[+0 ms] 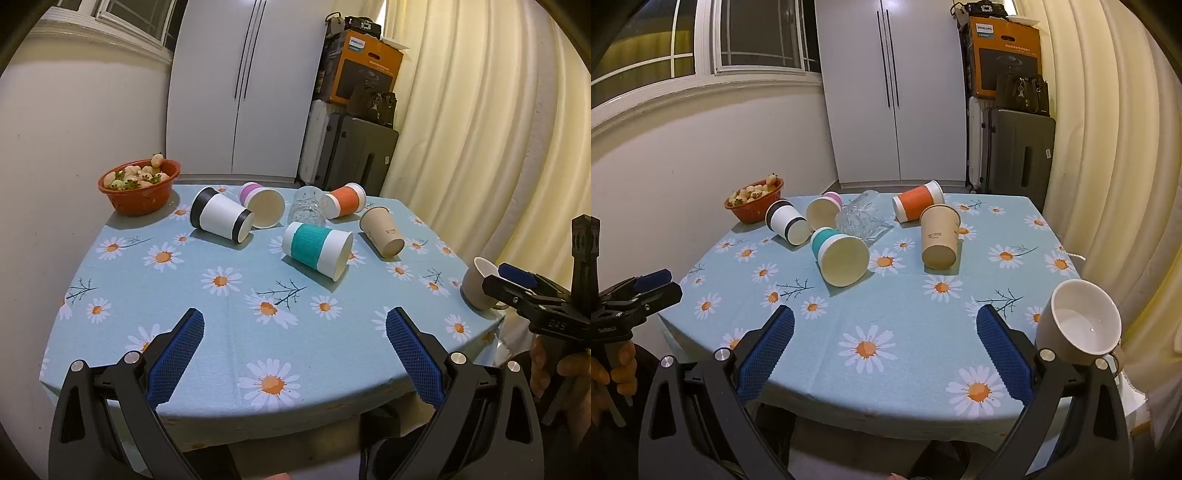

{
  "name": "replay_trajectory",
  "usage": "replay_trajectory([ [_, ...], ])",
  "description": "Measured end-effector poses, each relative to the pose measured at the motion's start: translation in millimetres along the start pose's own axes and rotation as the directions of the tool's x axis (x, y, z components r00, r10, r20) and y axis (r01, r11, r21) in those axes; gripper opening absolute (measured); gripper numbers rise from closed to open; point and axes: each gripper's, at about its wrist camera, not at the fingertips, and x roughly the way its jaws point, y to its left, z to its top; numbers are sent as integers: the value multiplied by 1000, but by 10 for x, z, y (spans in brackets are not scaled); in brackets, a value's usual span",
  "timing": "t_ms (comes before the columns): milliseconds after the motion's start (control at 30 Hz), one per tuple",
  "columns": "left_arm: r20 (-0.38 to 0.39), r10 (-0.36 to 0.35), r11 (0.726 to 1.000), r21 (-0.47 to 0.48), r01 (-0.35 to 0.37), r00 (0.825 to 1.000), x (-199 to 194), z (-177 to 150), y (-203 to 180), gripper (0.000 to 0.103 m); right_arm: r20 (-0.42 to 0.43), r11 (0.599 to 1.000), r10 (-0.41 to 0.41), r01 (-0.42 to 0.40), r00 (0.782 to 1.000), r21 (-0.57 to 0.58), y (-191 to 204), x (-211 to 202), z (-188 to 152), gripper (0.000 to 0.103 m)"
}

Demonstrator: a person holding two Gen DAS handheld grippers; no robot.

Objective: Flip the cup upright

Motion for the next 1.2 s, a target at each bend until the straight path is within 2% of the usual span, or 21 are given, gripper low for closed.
replay_trajectory([
  [1200,-11,-1,1000,8,1,1000,12,-36,-76,96,-28,1000,-5,4,1000,-27,37,60,-46,98],
])
